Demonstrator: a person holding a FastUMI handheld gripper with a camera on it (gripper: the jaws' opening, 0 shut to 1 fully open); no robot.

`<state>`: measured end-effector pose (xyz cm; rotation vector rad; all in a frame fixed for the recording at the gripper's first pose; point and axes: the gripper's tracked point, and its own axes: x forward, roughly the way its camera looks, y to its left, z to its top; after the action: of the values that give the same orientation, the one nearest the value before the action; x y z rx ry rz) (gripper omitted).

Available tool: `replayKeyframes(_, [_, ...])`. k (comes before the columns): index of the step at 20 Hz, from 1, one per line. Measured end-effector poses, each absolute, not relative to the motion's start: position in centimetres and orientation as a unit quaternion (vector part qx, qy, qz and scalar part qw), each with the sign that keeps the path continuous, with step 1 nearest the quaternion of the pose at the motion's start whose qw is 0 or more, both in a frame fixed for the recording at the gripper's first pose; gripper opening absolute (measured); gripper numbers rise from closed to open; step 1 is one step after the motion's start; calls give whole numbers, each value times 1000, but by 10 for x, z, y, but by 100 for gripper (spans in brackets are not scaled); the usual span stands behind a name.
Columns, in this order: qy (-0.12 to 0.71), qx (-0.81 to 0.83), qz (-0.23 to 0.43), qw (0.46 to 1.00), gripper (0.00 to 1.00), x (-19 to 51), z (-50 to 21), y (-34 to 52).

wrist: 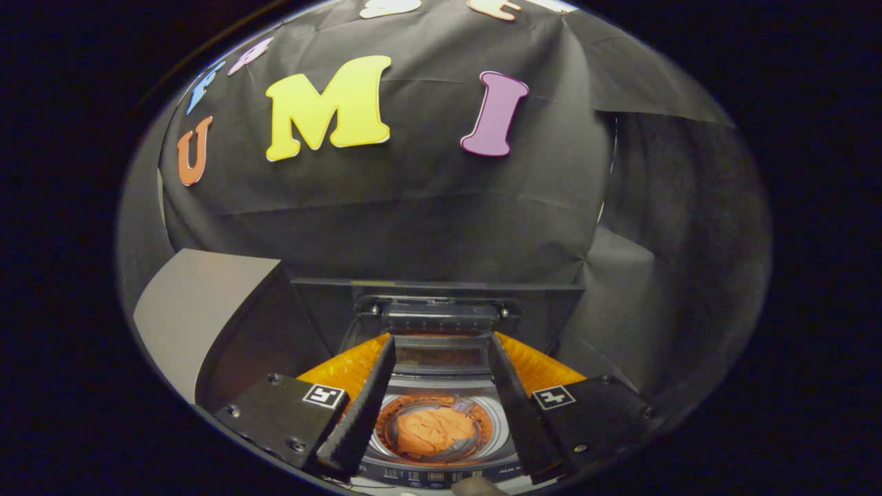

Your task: Put the clothes into the washing machine and then close the washing machine lid.

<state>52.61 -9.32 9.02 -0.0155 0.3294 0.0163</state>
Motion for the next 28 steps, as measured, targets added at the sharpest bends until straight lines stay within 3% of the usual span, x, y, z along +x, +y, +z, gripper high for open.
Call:
replayKeyframes(11, [156,13,-2,988,85,590,123,-93])
replayKeyframes(19, [184,23,1,983,85,637,107,-89])
replayKeyframes(28, [169,11,1,986,90,640,91,-94])
